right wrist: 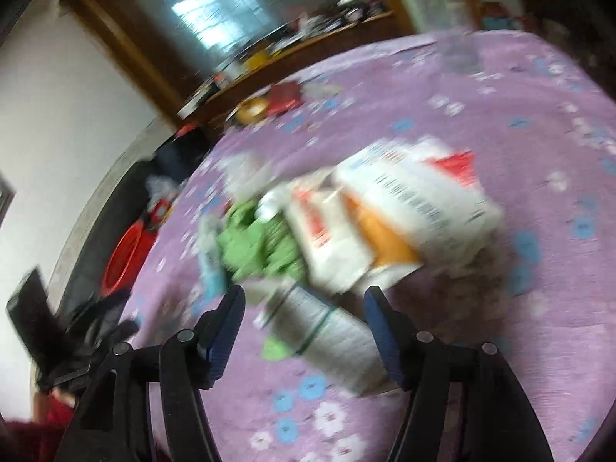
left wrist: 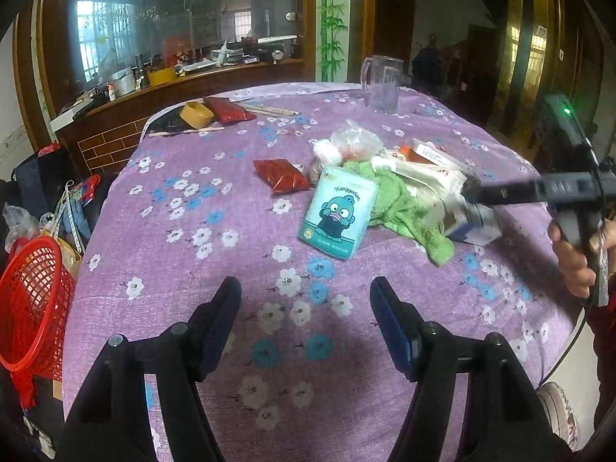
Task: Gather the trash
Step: 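Grasp the Hangyodon tissue pack with the left tool while the right tool grasps a white medicine box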
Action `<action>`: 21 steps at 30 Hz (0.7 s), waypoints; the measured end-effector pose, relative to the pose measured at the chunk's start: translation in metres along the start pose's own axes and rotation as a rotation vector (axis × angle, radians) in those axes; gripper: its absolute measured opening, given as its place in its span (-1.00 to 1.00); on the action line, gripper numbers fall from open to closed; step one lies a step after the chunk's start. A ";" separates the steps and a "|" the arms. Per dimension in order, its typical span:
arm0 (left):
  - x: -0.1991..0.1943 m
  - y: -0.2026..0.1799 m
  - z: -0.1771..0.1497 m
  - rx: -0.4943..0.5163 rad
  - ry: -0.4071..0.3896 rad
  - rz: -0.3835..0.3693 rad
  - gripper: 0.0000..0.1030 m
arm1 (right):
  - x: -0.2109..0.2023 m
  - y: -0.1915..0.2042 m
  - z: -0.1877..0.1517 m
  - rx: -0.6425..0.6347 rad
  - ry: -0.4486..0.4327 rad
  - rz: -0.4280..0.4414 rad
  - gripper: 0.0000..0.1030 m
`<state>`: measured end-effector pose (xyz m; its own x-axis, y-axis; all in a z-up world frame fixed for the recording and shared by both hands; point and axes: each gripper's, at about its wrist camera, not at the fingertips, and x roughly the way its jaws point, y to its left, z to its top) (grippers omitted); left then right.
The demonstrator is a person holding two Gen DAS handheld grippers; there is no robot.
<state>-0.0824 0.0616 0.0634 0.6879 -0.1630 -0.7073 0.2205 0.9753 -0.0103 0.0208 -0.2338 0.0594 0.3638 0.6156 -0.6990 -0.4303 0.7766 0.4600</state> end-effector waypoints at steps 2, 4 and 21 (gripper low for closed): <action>0.003 0.002 0.001 -0.003 0.012 -0.004 0.33 | 0.002 0.022 -0.009 -0.131 0.031 -0.040 0.44; 0.006 0.003 0.003 -0.001 0.019 -0.008 0.33 | 0.003 0.040 -0.019 -0.238 0.054 -0.104 0.46; 0.045 -0.011 0.035 0.103 0.063 -0.019 0.65 | 0.023 0.061 -0.065 -0.419 0.184 -0.202 -0.25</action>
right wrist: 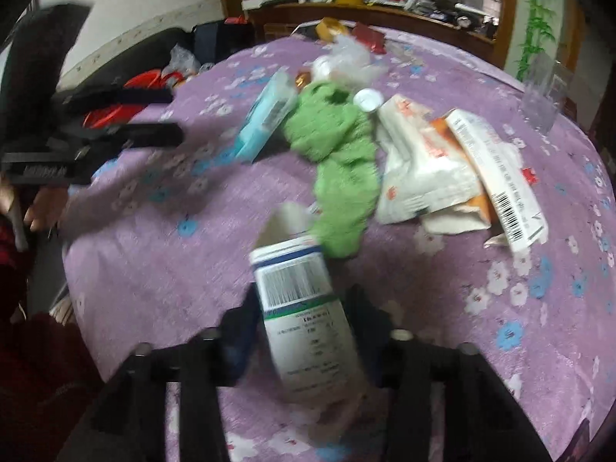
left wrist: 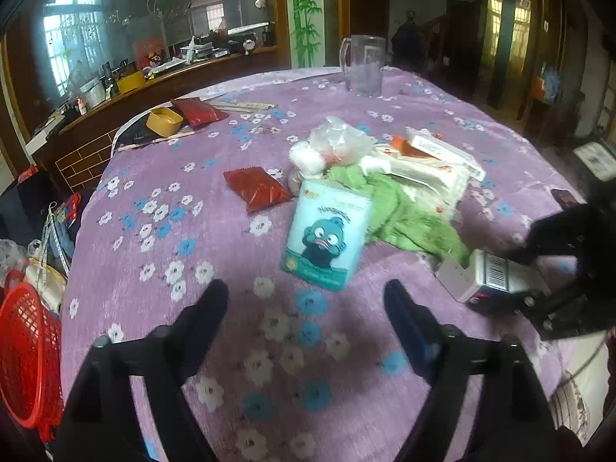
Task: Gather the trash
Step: 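Grasp the Hangyodon tissue pack with the left tool while the right tool grasps a white medicine box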
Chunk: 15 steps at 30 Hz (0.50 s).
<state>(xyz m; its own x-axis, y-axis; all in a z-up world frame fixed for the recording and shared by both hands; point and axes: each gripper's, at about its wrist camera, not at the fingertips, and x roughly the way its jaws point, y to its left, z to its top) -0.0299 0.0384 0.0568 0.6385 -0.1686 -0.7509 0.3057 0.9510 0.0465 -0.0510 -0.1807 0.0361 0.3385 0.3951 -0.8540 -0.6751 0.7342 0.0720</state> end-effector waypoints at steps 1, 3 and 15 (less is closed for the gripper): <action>0.003 0.000 0.002 0.002 0.001 0.006 0.65 | 0.000 0.002 0.000 0.004 -0.001 0.003 -0.26; 0.011 0.000 0.007 0.012 0.008 0.009 0.65 | -0.005 0.005 -0.004 0.026 -0.016 0.001 -0.26; 0.065 -0.016 0.030 0.064 0.030 0.036 0.64 | -0.062 0.017 -0.024 0.248 -0.258 0.097 -0.26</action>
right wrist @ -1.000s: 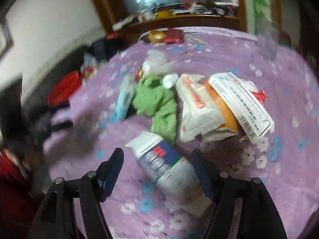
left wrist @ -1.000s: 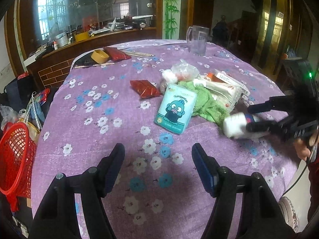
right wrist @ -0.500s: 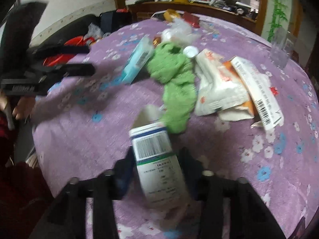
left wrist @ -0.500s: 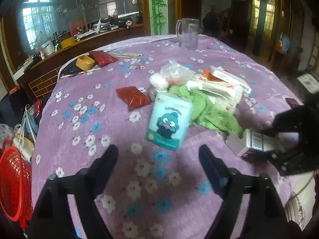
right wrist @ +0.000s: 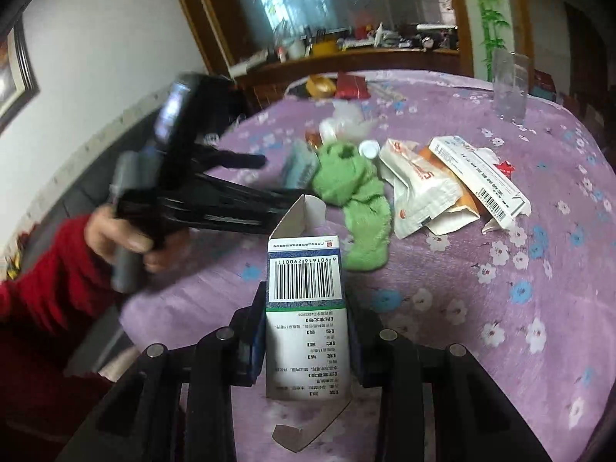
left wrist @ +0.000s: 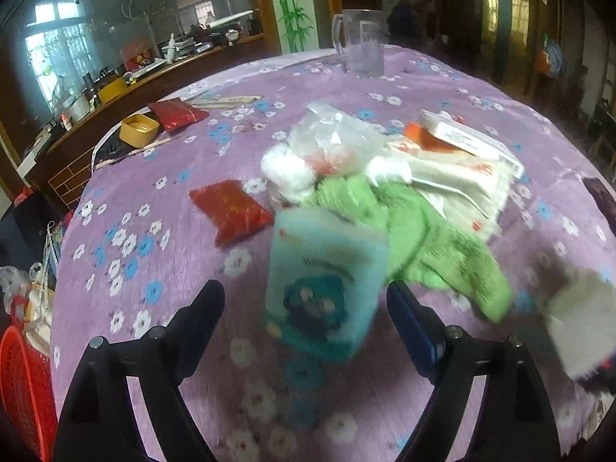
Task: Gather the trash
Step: 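Grasp the Hangyodon tissue pack with the left tool while the right tool grasps a white medicine box, then hold the tissue pack and medicine box while turning toward the basket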
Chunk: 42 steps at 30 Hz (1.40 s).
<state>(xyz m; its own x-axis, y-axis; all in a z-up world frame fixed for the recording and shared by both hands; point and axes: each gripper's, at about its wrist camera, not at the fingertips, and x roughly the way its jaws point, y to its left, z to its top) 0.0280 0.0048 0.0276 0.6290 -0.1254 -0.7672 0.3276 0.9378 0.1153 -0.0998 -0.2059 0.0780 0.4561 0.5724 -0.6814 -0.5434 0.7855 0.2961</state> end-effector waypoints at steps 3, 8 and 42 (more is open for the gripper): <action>0.002 0.001 0.001 -0.016 -0.011 -0.033 0.10 | -0.007 0.002 -0.002 0.036 -0.025 -0.019 -0.26; -0.005 -0.001 -0.008 -0.033 -0.018 -0.044 -0.39 | 0.000 -0.006 0.005 0.109 -0.044 -0.046 -0.27; -0.105 -0.002 -0.079 -0.212 -0.194 -0.028 -0.39 | 0.013 0.033 0.010 0.132 -0.119 -0.153 -0.26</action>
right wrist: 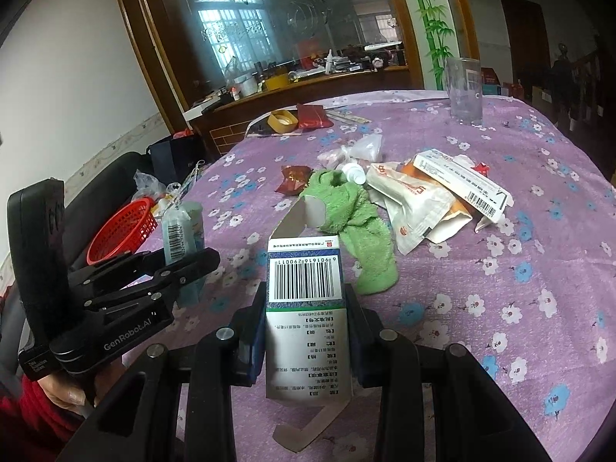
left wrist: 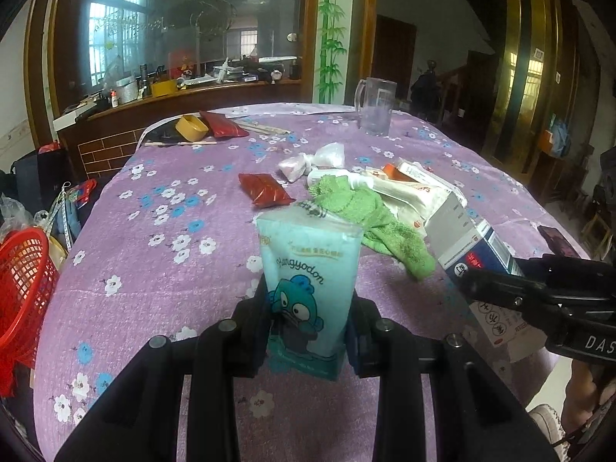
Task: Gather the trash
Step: 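Hold the tissue pack and medicine box while turning toward the basket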
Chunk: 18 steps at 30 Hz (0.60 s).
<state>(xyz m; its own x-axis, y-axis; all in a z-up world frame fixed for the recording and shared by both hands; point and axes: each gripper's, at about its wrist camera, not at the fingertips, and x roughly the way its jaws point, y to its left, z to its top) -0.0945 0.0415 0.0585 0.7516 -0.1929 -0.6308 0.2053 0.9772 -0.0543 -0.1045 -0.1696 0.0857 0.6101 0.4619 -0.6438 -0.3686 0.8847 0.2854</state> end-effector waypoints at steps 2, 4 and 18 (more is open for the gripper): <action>0.000 0.000 -0.001 0.000 0.003 0.000 -0.39 | 0.000 0.000 0.000 0.000 -0.001 -0.002 -0.26; -0.001 0.000 -0.001 0.001 0.004 0.003 -0.39 | 0.000 0.000 -0.001 0.004 0.002 -0.001 -0.26; -0.004 -0.001 -0.003 0.005 -0.001 0.000 -0.39 | -0.003 0.004 -0.004 0.000 0.004 -0.003 -0.26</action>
<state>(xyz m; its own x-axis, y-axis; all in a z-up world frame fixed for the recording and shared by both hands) -0.0993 0.0414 0.0591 0.7522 -0.1934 -0.6299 0.2089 0.9766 -0.0505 -0.1103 -0.1680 0.0864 0.6085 0.4589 -0.6474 -0.3671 0.8861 0.2830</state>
